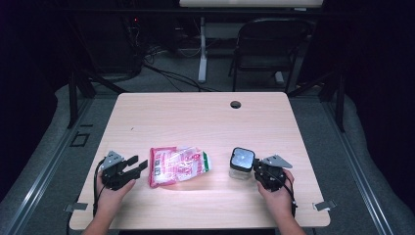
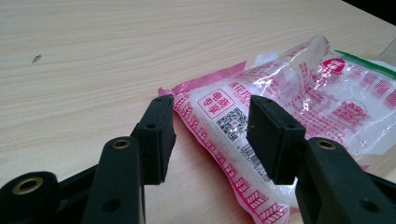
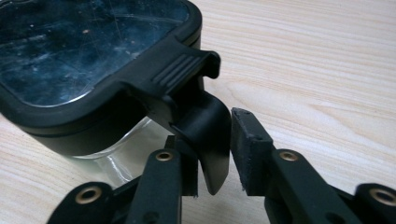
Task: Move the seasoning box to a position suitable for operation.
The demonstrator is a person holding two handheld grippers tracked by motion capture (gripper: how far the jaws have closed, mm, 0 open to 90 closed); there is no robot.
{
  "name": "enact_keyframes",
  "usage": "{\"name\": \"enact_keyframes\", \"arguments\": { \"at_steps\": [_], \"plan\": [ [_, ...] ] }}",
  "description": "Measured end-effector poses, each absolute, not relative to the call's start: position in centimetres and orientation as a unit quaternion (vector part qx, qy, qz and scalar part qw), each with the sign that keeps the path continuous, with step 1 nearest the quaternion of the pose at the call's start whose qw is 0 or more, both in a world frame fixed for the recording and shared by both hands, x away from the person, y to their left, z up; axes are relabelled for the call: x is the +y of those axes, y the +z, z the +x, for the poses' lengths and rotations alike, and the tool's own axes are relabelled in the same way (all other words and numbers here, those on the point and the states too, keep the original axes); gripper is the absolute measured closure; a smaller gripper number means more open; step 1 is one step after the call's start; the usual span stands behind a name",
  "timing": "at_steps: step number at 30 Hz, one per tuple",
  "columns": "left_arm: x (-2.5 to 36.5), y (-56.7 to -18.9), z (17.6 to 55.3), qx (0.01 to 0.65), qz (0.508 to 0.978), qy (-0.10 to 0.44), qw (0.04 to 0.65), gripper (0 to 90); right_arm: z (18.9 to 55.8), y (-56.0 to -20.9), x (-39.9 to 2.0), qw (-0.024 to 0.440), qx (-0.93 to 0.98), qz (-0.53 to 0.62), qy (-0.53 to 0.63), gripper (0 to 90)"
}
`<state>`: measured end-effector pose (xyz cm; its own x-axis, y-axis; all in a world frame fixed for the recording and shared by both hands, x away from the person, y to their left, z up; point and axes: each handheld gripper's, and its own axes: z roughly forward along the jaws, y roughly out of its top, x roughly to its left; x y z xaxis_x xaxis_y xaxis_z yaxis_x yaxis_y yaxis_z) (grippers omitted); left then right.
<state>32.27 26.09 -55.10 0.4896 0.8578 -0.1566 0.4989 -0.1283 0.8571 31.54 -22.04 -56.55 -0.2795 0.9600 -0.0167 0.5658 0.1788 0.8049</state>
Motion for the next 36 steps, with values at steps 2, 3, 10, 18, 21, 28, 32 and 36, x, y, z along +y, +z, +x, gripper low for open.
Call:
{"name": "enact_keyframes", "arguments": {
  "at_steps": [2,3,10,18,21,28,32,36],
  "plan": [
    [26.1,-55.1,32.3,0.466,0.727,0.193,0.466,50.8,31.5,-56.5,-22.0,0.282,0.716,0.533,0.353,73.6],
    [26.1,-55.1,32.3,0.466,0.727,0.193,0.466,50.8,31.5,-56.5,-22.0,0.282,0.716,0.533,0.353,73.6],
    [26.3,-55.0,32.3,0.467,0.724,0.195,0.468,50.8,31.0,-56.3,-22.2,0.276,0.713,0.546,0.342,72.1],
    [26.4,-55.0,32.3,0.471,0.724,0.193,0.466,50.6,30.6,-56.1,-22.6,0.267,0.72,0.547,0.334,67.9],
    [26.5,-55.0,32.3,0.472,0.725,0.191,0.463,50.5,30.5,-56.0,-22.6,0.271,0.725,0.542,0.326,65.1],
    [26.5,-55.1,32.4,0.473,0.722,0.191,0.467,50.4,30.1,-55.7,-22.2,0.288,0.726,0.538,0.319,64.5],
    [26.6,-55.0,32.6,0.473,0.72,0.192,0.471,50.5,29.9,-55.6,-22.0,0.292,0.727,0.535,0.316,67.5],
    [26.4,-54.9,32.6,0.471,0.724,0.189,0.468,50.5,29.8,-55.7,-21.9,0.291,0.724,0.538,0.319,75.3]
  ]
}}
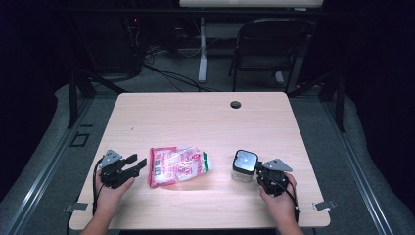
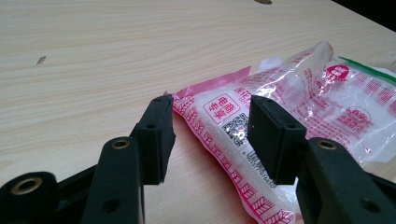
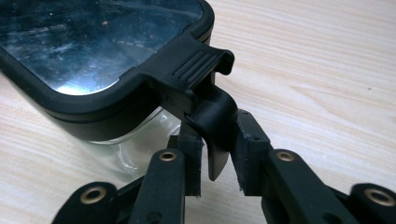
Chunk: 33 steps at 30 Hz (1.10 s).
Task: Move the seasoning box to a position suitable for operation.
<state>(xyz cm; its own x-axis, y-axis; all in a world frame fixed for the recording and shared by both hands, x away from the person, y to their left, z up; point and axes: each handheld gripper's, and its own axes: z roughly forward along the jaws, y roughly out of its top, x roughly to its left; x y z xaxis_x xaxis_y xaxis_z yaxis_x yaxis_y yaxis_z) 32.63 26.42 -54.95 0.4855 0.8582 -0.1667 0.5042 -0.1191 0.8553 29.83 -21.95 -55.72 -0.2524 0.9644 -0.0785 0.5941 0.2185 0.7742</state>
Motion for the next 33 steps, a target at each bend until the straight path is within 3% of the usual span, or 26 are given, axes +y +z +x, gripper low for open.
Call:
{"name": "enact_keyframes", "arguments": {
  "at_steps": [33],
  "plan": [
    [26.5,-55.0,32.4,0.466,0.731,0.197,0.458,51.2,31.6,-56.3,-22.0,0.304,0.703,0.551,0.331,79.5]
  ]
}}
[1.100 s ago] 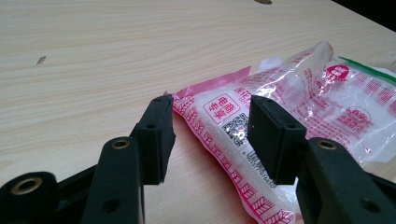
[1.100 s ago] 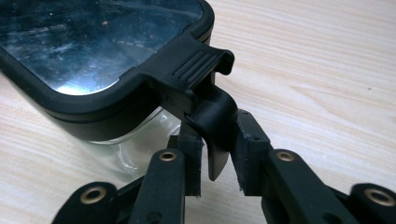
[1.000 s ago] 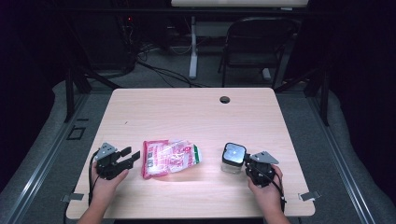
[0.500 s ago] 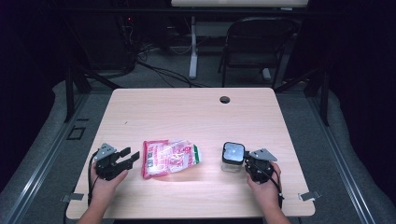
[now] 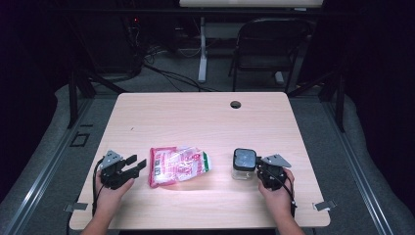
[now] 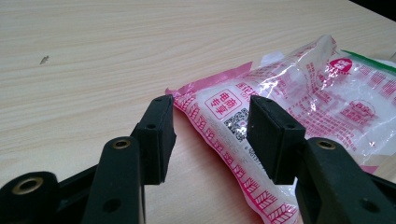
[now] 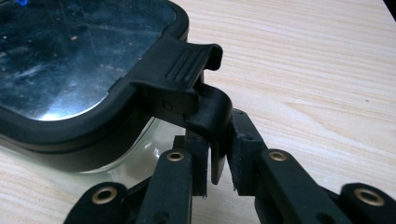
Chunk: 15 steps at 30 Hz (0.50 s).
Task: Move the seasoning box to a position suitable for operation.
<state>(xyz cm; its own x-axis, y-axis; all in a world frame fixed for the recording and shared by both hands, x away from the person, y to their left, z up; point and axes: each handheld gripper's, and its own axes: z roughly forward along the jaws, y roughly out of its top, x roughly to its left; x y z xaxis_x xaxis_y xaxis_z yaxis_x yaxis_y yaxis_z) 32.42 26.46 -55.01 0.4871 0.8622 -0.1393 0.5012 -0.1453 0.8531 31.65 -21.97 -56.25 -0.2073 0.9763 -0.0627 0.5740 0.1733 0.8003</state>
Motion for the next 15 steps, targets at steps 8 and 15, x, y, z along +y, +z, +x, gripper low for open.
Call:
{"name": "enact_keyframes", "arguments": {
  "at_steps": [8,15],
  "plan": [
    [26.41,-55.07,32.45,0.466,0.731,0.2,0.457,51.2,31.79,-56.38,-21.77,0.317,0.703,0.546,0.326,81.5],
    [26.34,-55.16,32.53,0.466,0.733,0.2,0.454,51.2,32.4,-56.63,-21.86,0.33,0.699,0.54,0.332,84.8]
  ]
}}
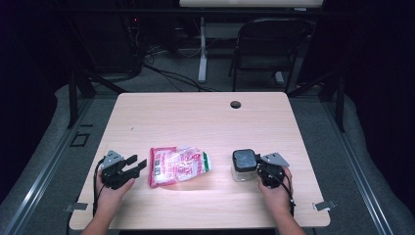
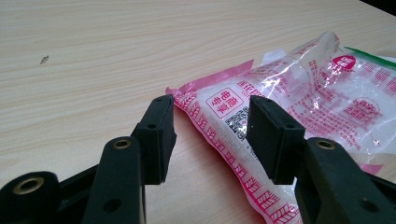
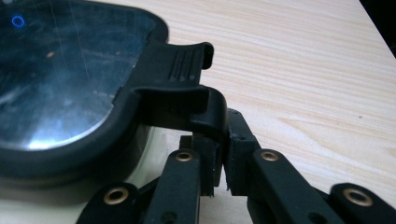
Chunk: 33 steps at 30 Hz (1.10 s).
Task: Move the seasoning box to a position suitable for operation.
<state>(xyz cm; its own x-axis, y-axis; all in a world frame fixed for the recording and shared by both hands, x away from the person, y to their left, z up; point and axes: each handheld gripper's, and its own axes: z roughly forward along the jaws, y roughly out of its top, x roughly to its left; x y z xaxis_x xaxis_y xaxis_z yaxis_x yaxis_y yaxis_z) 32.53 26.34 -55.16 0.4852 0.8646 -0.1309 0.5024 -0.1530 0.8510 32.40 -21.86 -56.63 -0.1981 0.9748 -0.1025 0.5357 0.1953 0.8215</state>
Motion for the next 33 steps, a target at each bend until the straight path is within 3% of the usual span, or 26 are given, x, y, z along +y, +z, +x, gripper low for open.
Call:
{"name": "enact_keyframes", "arguments": {
  "at_steps": [19,33],
  "plan": [
    [26.3,-55.1,32.1,0.461,0.732,0.209,0.455,51.2,32.6,-56.5,-21.8,0.317,0.694,0.54,0.356,85.8],
    [23.3,-54.4,30.7,0.418,0.752,0.197,0.469,51.9,31.4,-56.4,-17.8,0.311,0.739,0.471,0.368,85.6]
  ]
}}
